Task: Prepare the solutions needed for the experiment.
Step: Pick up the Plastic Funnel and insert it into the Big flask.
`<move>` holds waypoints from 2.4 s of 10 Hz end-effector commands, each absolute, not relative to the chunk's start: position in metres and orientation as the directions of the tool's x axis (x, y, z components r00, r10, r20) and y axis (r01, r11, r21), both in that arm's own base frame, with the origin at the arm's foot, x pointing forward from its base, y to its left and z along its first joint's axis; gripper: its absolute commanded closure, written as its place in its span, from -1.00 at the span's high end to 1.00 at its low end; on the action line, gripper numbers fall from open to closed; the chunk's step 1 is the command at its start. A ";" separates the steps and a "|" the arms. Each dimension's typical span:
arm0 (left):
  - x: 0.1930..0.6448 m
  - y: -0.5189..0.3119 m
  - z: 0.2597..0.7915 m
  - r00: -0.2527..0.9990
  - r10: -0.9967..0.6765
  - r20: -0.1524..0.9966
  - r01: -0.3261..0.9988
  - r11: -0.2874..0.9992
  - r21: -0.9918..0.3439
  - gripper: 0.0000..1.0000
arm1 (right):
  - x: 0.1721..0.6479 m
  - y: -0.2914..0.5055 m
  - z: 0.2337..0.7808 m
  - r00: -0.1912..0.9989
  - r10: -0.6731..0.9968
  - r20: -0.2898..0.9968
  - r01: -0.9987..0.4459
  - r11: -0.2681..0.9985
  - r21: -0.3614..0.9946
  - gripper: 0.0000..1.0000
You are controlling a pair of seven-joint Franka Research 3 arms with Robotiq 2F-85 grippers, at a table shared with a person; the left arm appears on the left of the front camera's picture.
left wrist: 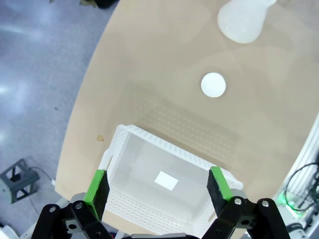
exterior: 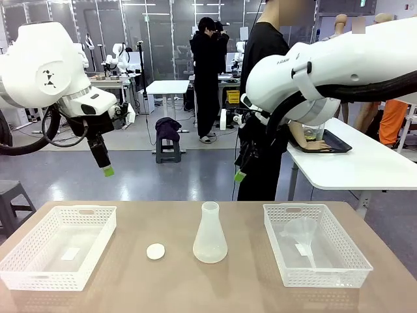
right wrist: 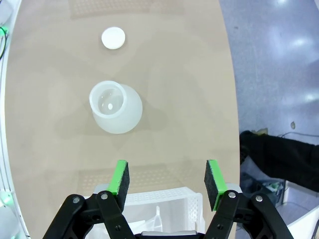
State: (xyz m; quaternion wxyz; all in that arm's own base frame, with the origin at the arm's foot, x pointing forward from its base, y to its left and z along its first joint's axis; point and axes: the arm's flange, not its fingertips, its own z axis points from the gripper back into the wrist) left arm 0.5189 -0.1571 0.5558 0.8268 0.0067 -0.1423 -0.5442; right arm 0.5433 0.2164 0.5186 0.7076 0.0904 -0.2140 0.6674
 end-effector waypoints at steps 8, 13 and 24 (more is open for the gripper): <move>0.486 -0.111 0.581 0.397 -0.838 0.374 0.914 0.398 -0.079 1.00 | 0.504 0.161 0.548 0.019 0.804 0.595 -0.998 0.052 -0.038 0.53; 0.460 -0.082 0.582 0.499 -0.796 0.342 0.866 0.446 -0.226 1.00 | 0.472 0.123 0.554 0.113 0.848 0.518 -0.992 0.125 0.012 0.53; 0.408 -0.016 0.581 0.912 -0.354 0.207 0.410 0.777 -0.478 1.00 | 0.426 0.085 0.562 0.906 0.222 0.361 -0.390 0.771 0.504 0.53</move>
